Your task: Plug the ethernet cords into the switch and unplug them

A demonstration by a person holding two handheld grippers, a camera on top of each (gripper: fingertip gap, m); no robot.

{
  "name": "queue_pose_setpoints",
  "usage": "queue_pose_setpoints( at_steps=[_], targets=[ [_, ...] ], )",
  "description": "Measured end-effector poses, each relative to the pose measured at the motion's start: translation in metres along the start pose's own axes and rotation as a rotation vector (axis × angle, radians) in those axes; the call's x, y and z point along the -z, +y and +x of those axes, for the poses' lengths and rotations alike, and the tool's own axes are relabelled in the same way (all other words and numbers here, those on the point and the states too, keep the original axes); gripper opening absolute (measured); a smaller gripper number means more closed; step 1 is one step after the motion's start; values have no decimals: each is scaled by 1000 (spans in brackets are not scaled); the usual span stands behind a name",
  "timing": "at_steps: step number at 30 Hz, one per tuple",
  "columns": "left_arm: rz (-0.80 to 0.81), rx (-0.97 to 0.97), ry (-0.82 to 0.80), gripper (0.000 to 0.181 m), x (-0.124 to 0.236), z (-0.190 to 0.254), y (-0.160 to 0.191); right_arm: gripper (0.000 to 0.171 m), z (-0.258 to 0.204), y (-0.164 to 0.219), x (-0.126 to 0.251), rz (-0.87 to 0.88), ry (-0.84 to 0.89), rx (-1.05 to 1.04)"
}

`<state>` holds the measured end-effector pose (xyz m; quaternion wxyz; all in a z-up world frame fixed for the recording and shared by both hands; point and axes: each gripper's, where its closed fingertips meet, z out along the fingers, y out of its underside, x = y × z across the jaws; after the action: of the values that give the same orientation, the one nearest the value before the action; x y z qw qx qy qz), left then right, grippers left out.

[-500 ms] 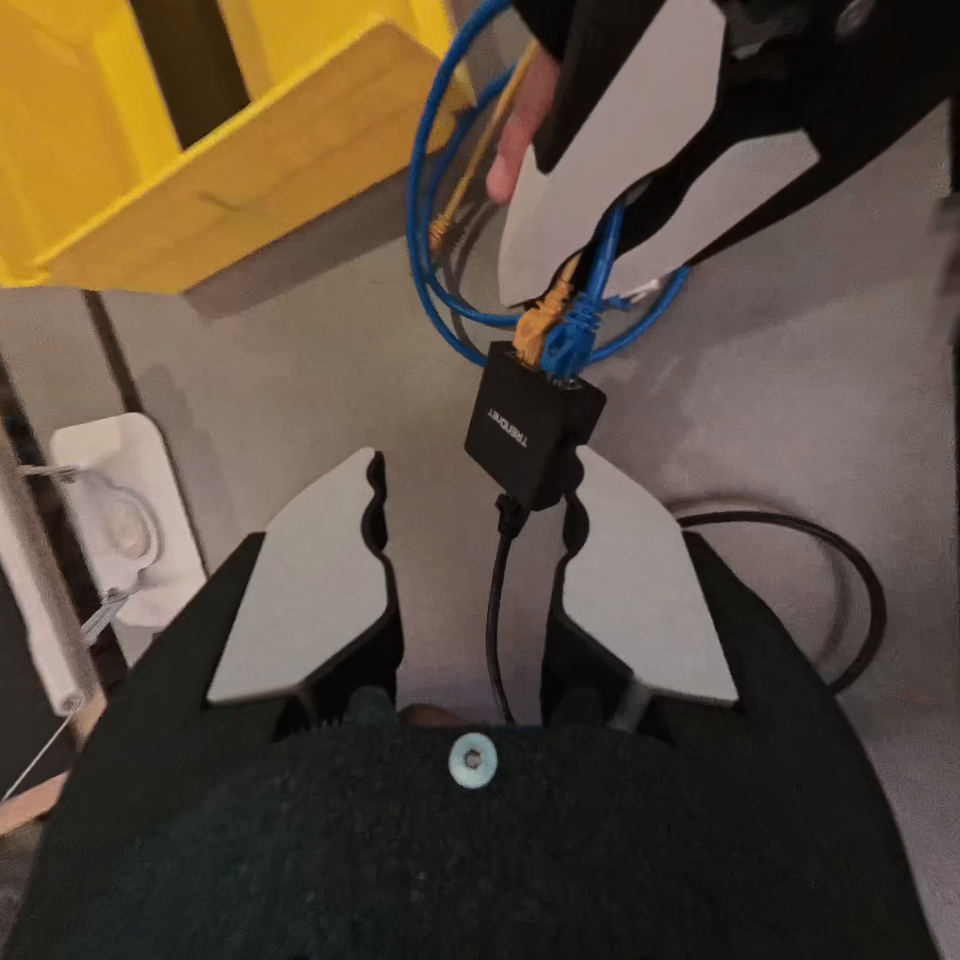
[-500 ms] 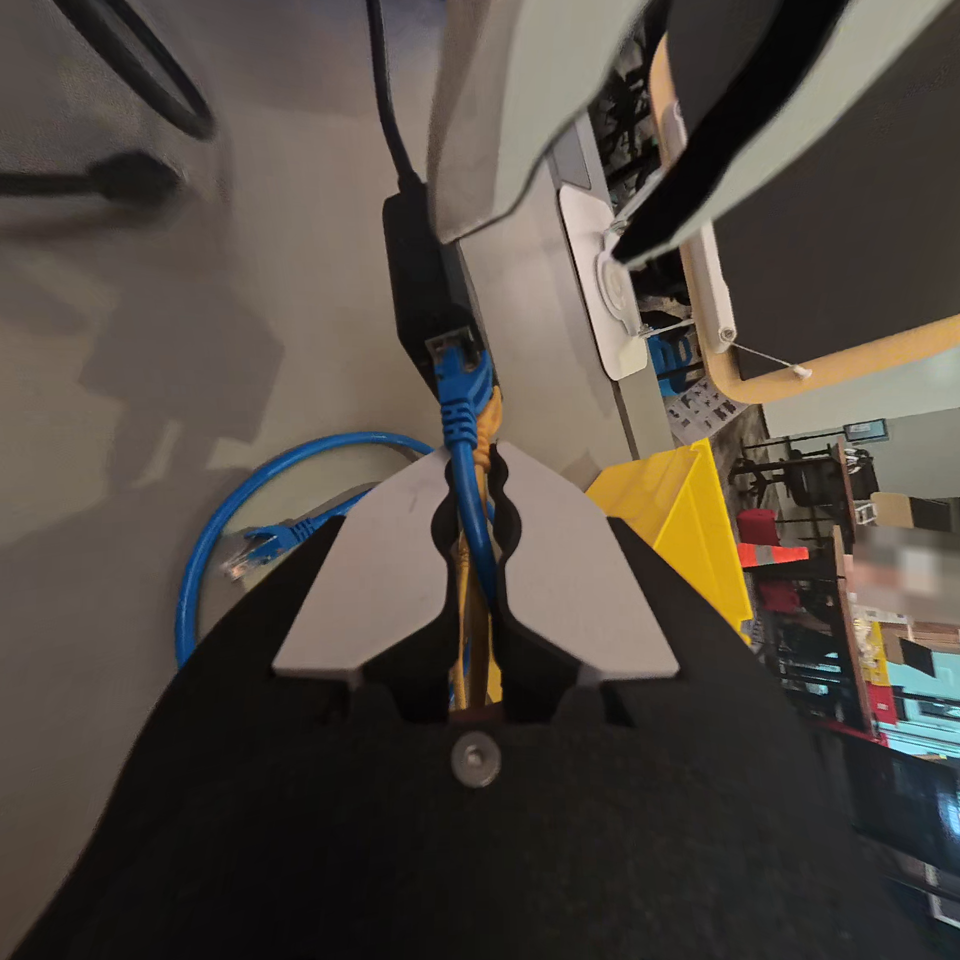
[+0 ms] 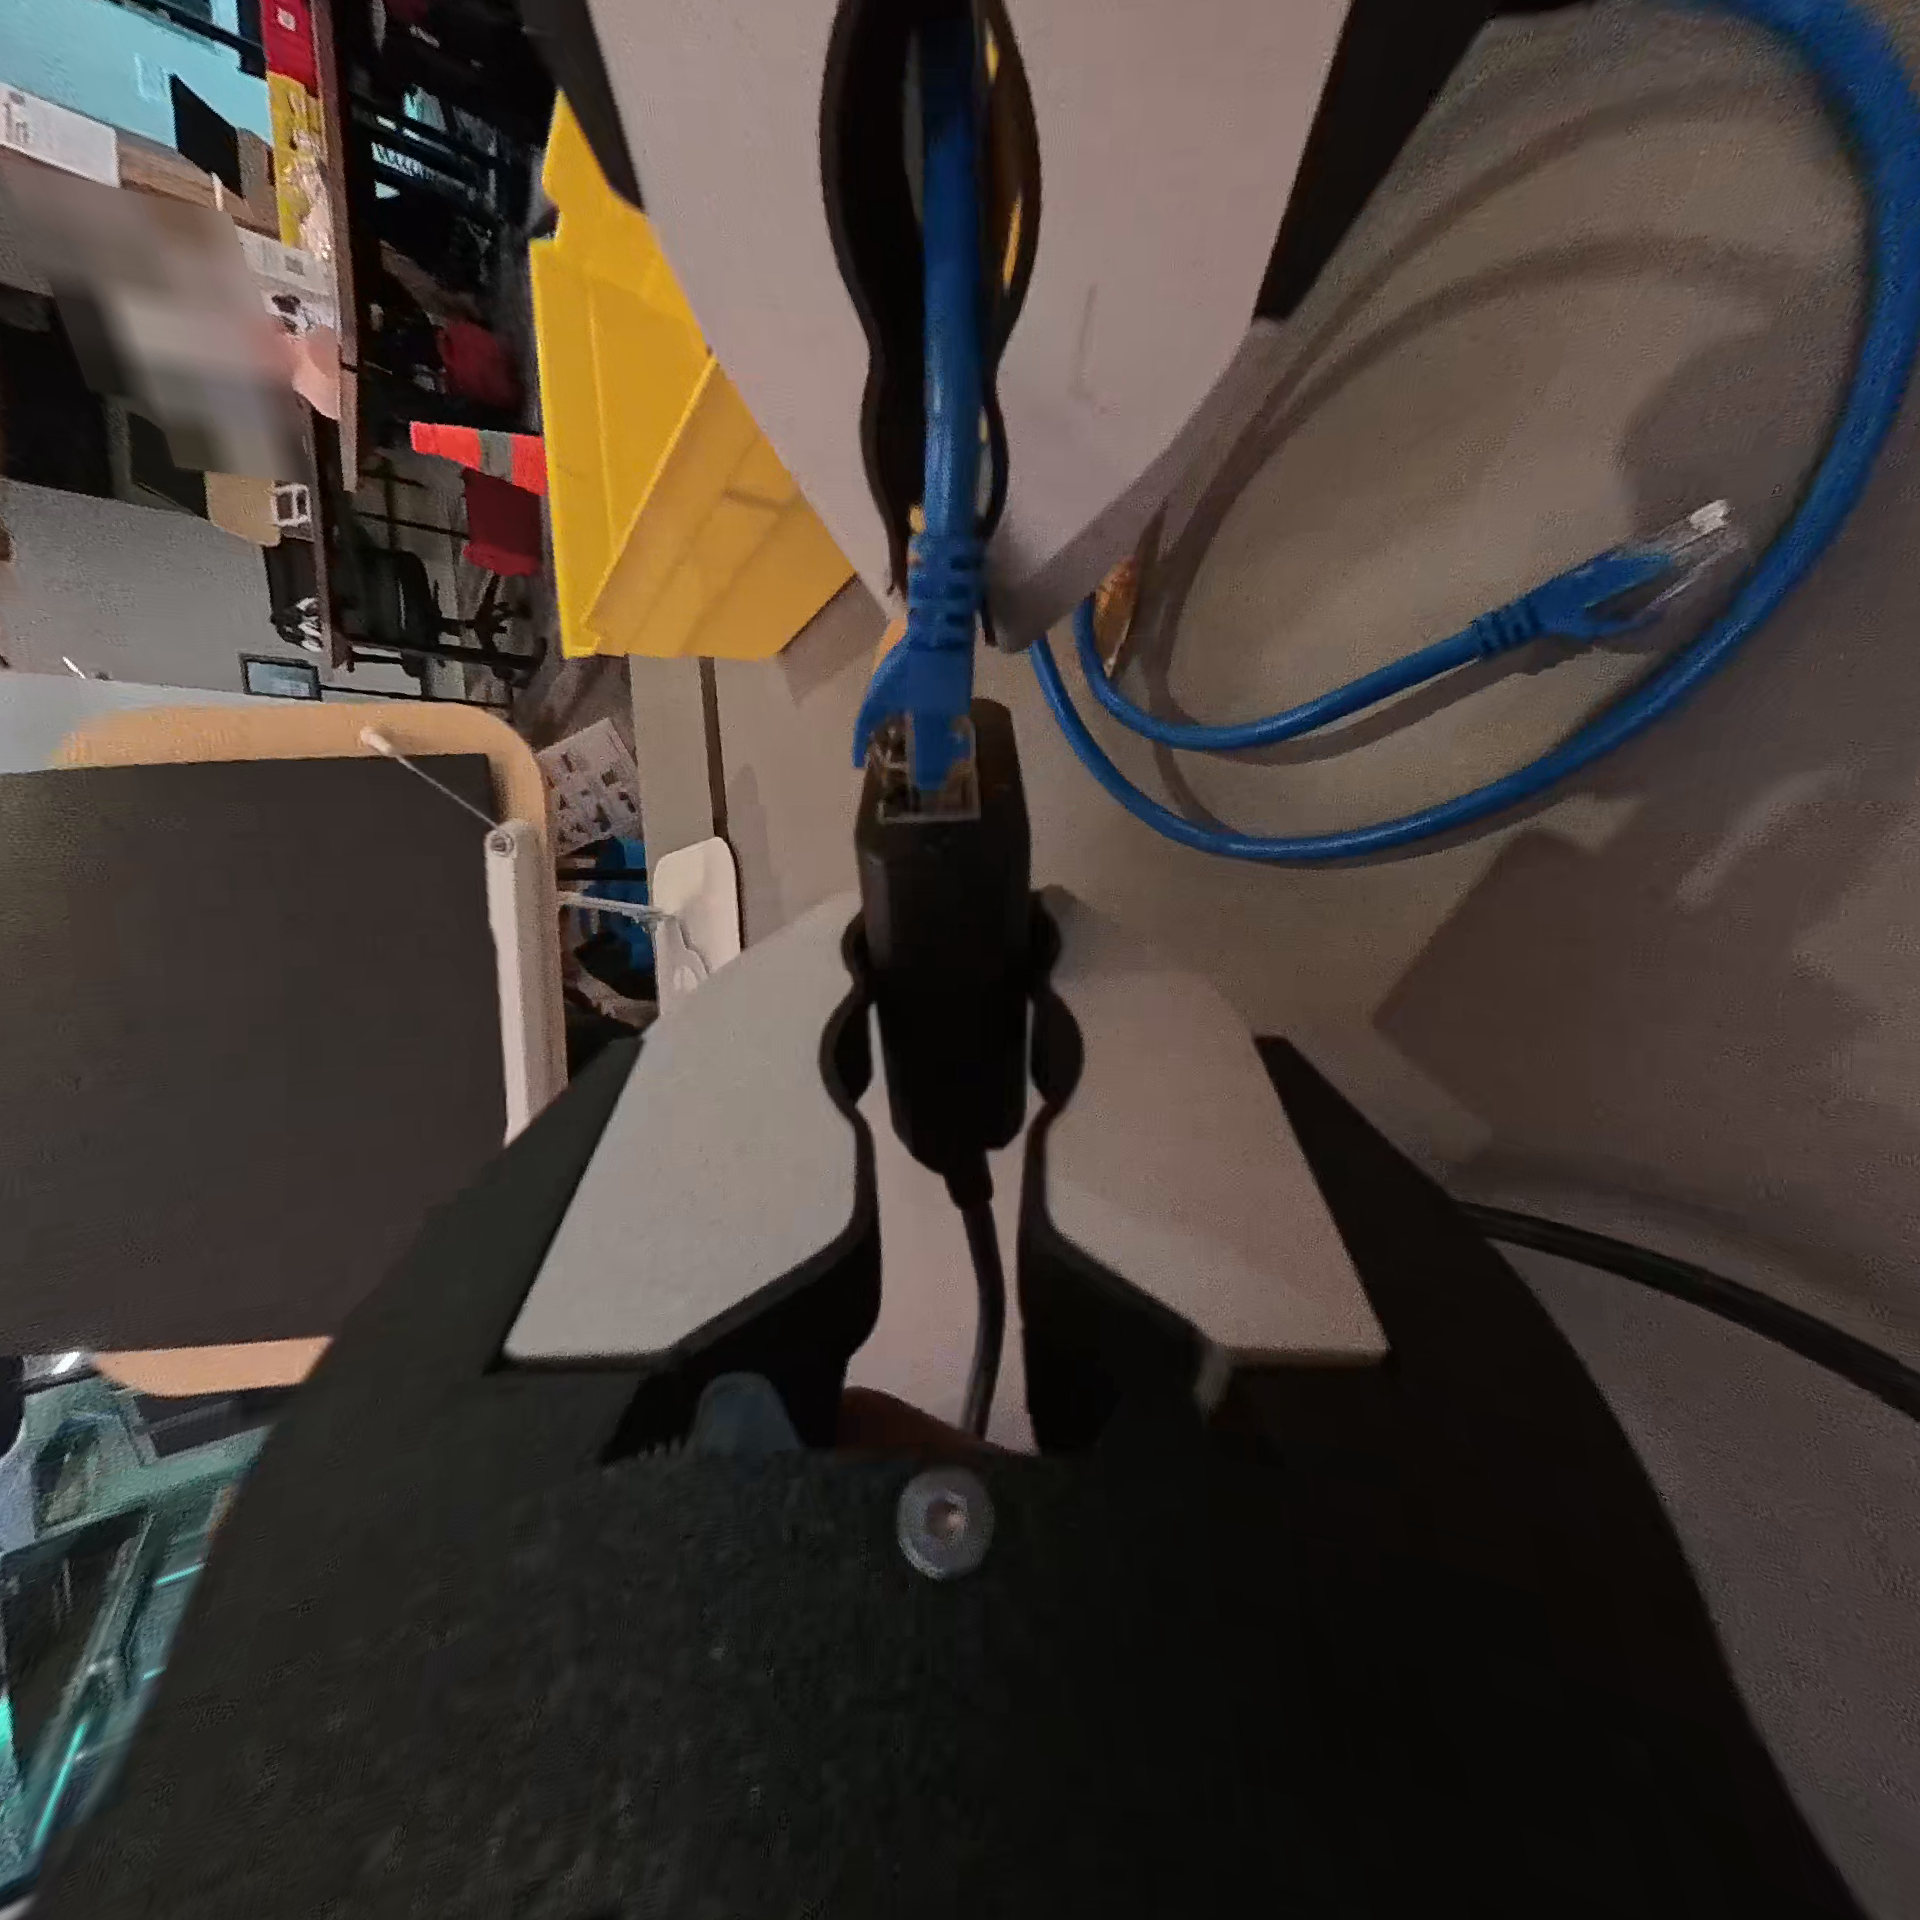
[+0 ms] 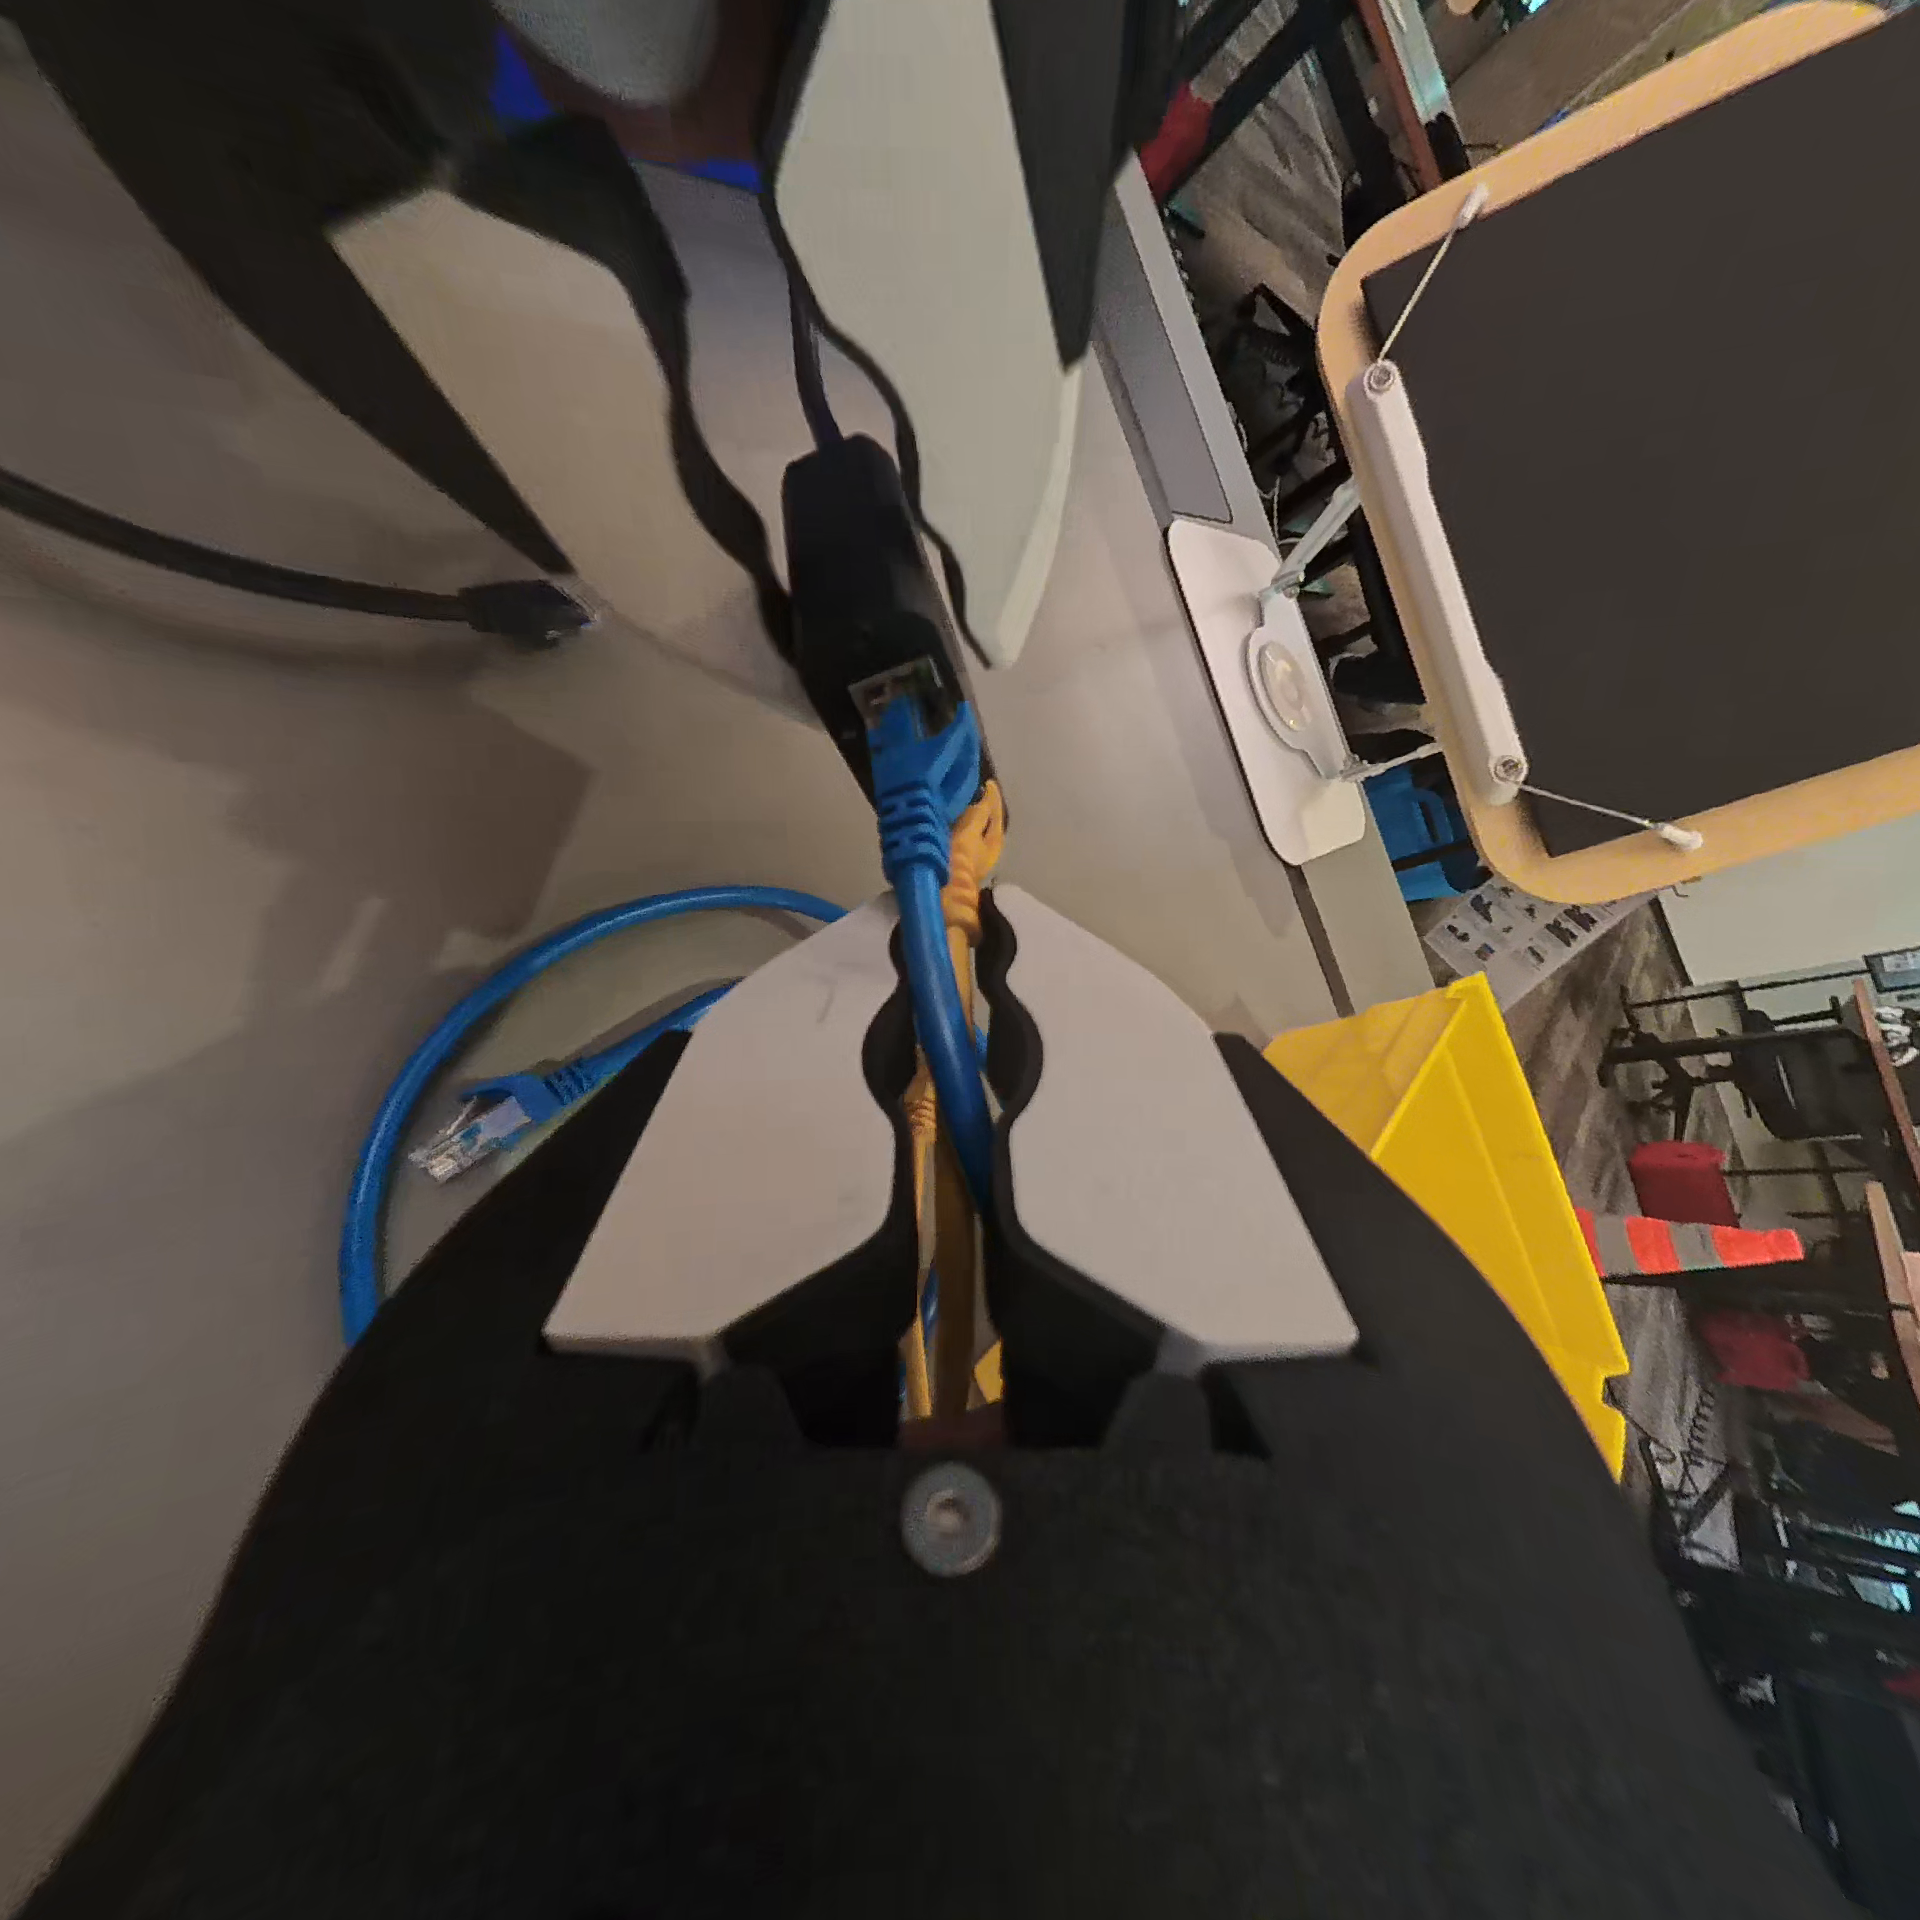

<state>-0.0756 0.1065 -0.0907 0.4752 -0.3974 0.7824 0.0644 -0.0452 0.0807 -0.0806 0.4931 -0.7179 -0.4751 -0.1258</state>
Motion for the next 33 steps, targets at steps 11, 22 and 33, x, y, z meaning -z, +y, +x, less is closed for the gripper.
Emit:
queue_pose_setpoints(
  at_steps=[11, 22, 33],
  targets=[
    [64, 7, -147, 25, -29, -2, -3, 8, 3, 9, -10, 151, -60, -75],
    [64, 86, -166, 24, -57, 3, 13, 32, 6, 12, 2, 135, -106, -110],
    [99, 139, -150, 24, -54, 32, 8, 26, -28, 7, -21, -39, -180, 329]
  ],
)
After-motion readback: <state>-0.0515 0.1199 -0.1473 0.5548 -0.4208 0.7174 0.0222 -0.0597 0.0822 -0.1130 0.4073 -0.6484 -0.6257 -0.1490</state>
